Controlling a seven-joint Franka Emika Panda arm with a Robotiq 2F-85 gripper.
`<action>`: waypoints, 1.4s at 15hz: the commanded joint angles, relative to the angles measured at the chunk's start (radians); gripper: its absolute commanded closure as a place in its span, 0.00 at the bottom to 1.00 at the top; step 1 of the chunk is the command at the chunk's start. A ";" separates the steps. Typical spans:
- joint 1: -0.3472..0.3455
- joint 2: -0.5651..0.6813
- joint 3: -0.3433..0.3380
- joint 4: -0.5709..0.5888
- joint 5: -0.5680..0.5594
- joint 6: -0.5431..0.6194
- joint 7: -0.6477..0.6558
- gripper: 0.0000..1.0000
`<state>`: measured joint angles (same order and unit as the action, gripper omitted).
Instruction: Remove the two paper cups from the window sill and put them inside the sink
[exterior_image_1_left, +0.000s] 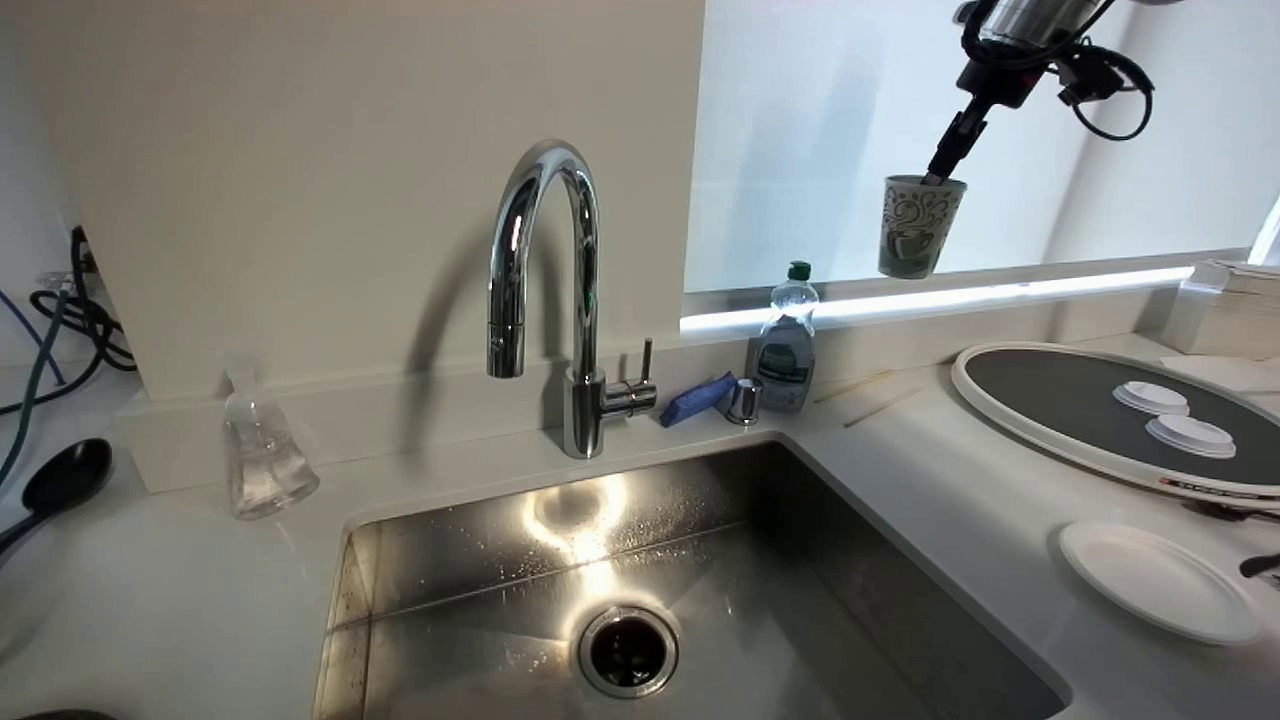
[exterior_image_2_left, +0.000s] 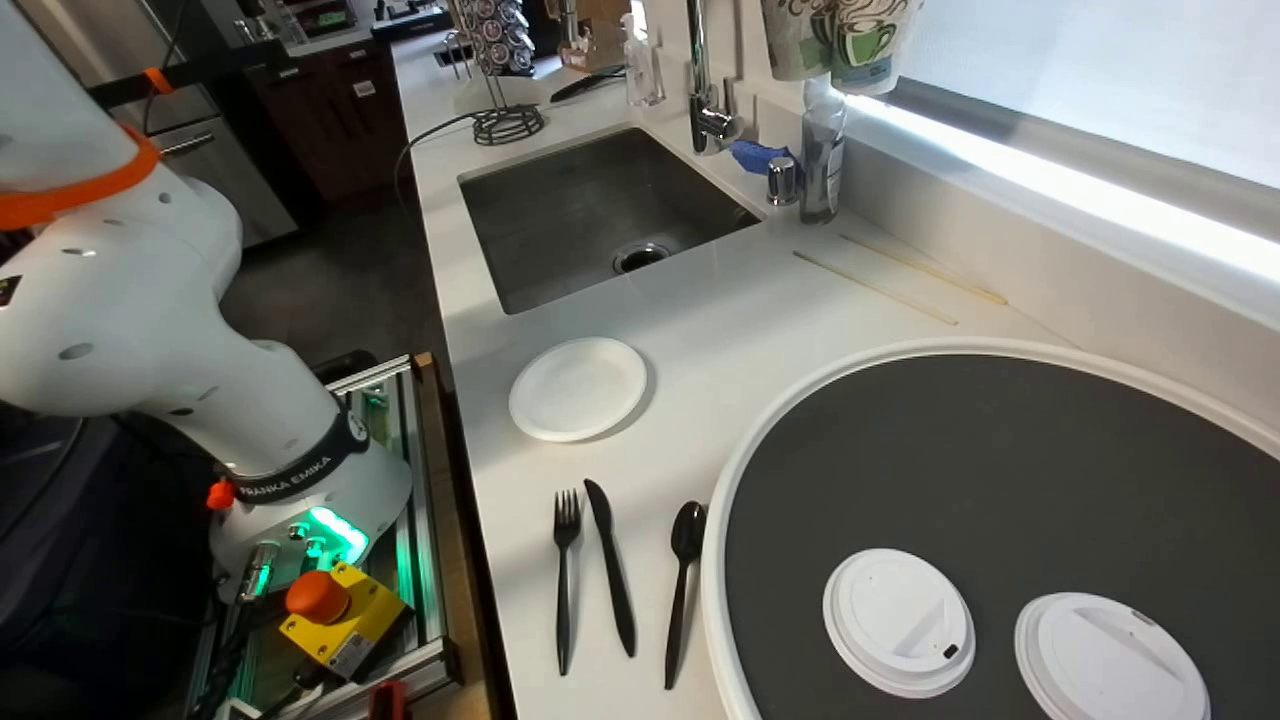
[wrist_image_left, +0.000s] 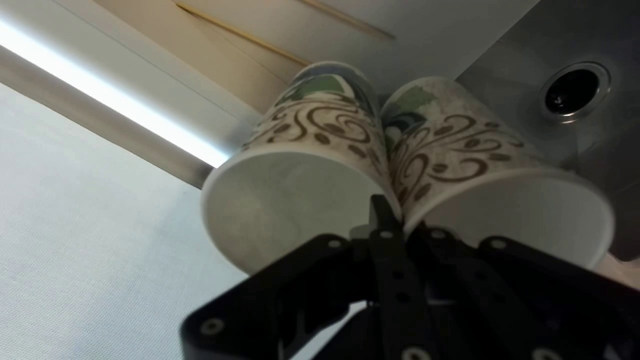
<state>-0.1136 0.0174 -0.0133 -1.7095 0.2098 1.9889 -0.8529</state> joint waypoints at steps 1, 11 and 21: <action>0.039 -0.067 -0.001 -0.061 -0.002 -0.025 0.017 0.99; 0.146 -0.206 0.012 -0.257 0.127 -0.006 -0.001 0.99; 0.244 -0.168 0.069 -0.407 0.140 0.166 -0.028 0.99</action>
<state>0.1135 -0.1558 0.0537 -2.0749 0.3296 2.0871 -0.8524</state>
